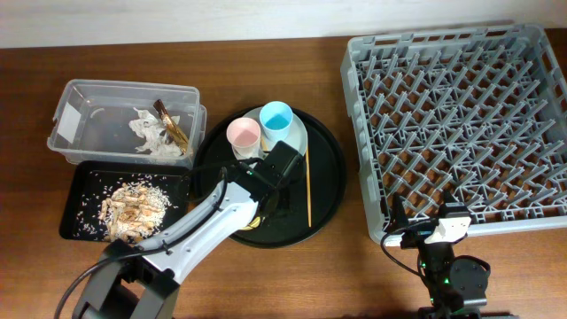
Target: Sort waste into correct bins and load items into the dishwasher rack
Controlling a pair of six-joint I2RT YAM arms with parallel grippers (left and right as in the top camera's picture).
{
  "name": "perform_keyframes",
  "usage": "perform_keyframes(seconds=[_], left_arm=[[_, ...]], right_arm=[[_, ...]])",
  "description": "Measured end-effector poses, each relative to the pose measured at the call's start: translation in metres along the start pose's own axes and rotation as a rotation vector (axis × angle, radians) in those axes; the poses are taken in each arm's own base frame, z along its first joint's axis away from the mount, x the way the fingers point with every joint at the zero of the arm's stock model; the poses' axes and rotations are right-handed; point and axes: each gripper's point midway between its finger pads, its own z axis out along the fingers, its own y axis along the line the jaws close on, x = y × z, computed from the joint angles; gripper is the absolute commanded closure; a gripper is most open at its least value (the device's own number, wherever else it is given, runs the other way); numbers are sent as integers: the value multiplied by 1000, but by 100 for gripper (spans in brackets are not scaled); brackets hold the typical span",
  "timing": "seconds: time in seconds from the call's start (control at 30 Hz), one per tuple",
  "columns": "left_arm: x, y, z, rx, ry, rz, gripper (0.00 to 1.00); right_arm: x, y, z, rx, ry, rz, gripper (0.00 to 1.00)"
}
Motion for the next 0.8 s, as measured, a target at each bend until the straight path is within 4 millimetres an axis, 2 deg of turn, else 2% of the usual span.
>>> perform_keyframes(seconds=[0.5, 0.6, 0.63, 0.67, 0.7, 0.77, 0.8], left_arm=[[0, -2, 0, 10, 1, -1, 99], [0, -1, 1, 8, 1, 0, 99], [1, -1, 1, 6, 2, 0, 75], [1, -1, 1, 6, 0, -1, 45], [0, -1, 2, 7, -2, 3, 34], [-1, -2, 2, 11, -7, -6, 27], [-1, -2, 2, 12, -7, -8, 27]], right_arm=[[0, 0, 0, 0, 0, 1, 2], [-3, 11, 0, -64, -11, 0, 2], [-5, 20, -1, -119, -18, 1, 1], [-4, 25, -2, -148, -13, 6, 2], [-2, 28, -3, -163, 6, 25, 2], [-6, 31, -8, -178, 41, 48, 2], [-20, 33, -14, -185, 44, 56, 2]])
